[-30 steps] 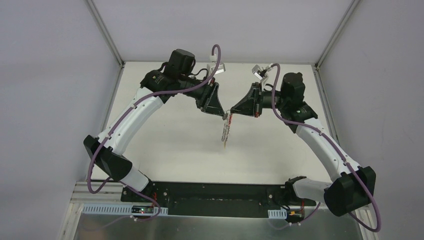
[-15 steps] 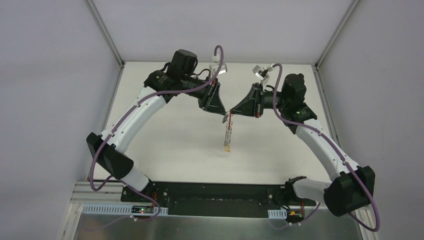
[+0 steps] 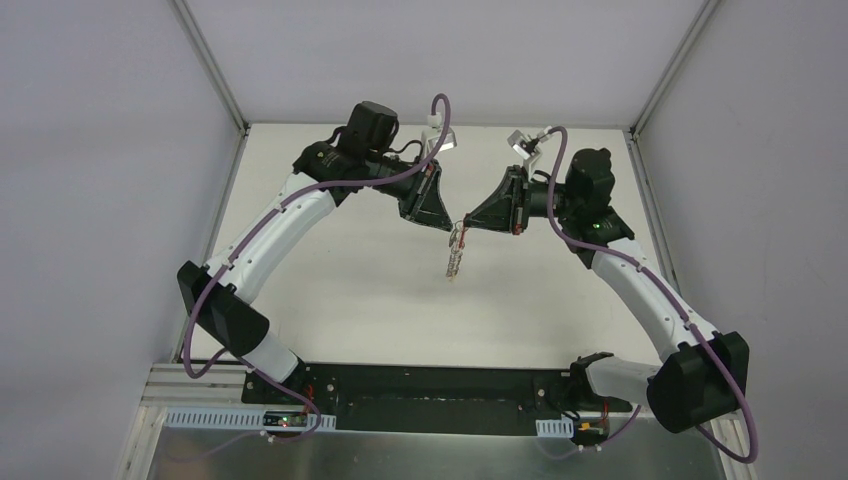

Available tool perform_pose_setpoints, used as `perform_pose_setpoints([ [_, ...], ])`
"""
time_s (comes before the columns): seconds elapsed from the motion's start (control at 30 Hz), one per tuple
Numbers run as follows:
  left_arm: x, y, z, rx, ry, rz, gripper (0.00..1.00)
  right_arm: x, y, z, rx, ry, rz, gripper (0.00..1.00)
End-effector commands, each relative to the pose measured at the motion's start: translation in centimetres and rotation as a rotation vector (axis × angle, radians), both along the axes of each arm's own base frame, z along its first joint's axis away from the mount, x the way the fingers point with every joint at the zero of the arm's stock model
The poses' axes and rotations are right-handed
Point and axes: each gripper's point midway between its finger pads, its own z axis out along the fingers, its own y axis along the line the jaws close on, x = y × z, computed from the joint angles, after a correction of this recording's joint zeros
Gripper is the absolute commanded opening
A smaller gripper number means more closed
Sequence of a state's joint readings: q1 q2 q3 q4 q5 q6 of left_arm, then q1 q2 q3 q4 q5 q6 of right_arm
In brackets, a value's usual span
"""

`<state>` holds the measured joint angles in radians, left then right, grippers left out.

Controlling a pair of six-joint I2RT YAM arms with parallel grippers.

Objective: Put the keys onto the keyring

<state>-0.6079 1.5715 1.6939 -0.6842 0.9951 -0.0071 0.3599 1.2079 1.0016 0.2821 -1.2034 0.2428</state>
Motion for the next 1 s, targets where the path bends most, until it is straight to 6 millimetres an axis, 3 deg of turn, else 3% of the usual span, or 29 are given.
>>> perform_pose_setpoints([
  [0.0,-0.2,-0.5,0.2,-0.036,-0.007,-0.045,0.05,-0.8,-0.4,1.7,0.035,-0.080,0.018,0.00],
  [0.07,-0.2,-0.6,0.1,-0.037,-0.003,-0.048,0.00,-0.8,-0.4,1.8,0.036,-0.080,0.017,0.00],
  [0.97,-0.5,-1.7,-1.1,-0.060,0.166,-0.062,0.00,-0.8,-0.8,2.2,0.061,-0.104,0.001,0.00],
])
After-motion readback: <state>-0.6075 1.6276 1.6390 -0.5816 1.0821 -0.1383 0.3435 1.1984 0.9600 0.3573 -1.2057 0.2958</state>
